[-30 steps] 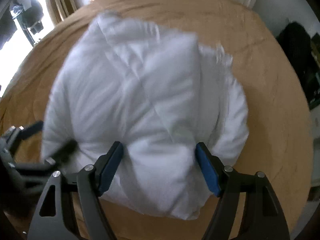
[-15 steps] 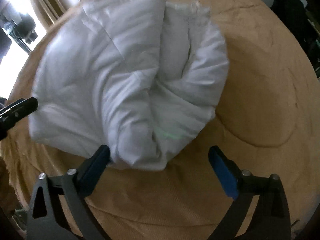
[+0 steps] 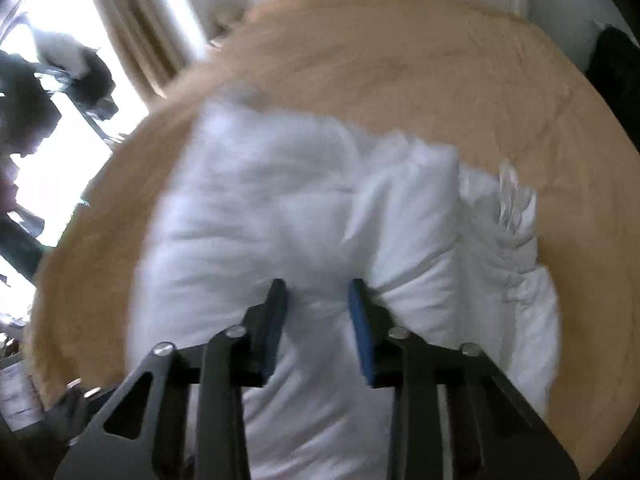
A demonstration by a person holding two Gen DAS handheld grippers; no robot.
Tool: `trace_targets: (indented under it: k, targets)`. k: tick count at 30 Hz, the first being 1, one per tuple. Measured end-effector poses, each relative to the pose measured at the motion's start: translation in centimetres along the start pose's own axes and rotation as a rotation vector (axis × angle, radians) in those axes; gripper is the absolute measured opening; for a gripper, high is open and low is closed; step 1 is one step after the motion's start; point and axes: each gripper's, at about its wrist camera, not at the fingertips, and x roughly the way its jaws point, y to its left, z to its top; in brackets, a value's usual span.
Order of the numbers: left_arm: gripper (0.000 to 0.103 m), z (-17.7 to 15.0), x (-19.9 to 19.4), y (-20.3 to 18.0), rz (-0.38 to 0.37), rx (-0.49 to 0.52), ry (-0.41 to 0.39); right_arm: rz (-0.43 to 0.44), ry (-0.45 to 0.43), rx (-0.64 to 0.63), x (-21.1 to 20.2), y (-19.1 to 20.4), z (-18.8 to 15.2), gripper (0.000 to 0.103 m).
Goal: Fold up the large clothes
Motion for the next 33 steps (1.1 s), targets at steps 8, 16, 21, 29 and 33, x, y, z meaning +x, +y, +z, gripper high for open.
trace_targets:
  k: [8,16,21,29,33]
  targets:
    - [0.090,-2.5,3.2,-1.4,0.109,0.129,0.121,-0.064,-0.007,0.066,-1.1,-2.1,-1.6,0.022]
    - [0.090,-2.4,-4.0,2.1,0.022,0.015,-0.082,-0.003,-0.022,-0.107,-5.3,2.5,-9.7,0.026]
    - [0.093,-0.5,-9.9,4.0,0.008,-0.087,-0.315,-0.008,-0.008,-0.078,-4.5,1.2,-12.0,0.026]
    - [0.096,1.9,-3.4,1.4,0.262,-0.007,-0.165,0.007,0.074,-0.032,-4.6,0.4,-11.6,0.027]
    - [0.096,1.8,-3.7,0.8,0.341,0.057,-0.191,0.091,0.097,0.034,-6.7,0.5,-9.3,0.038]
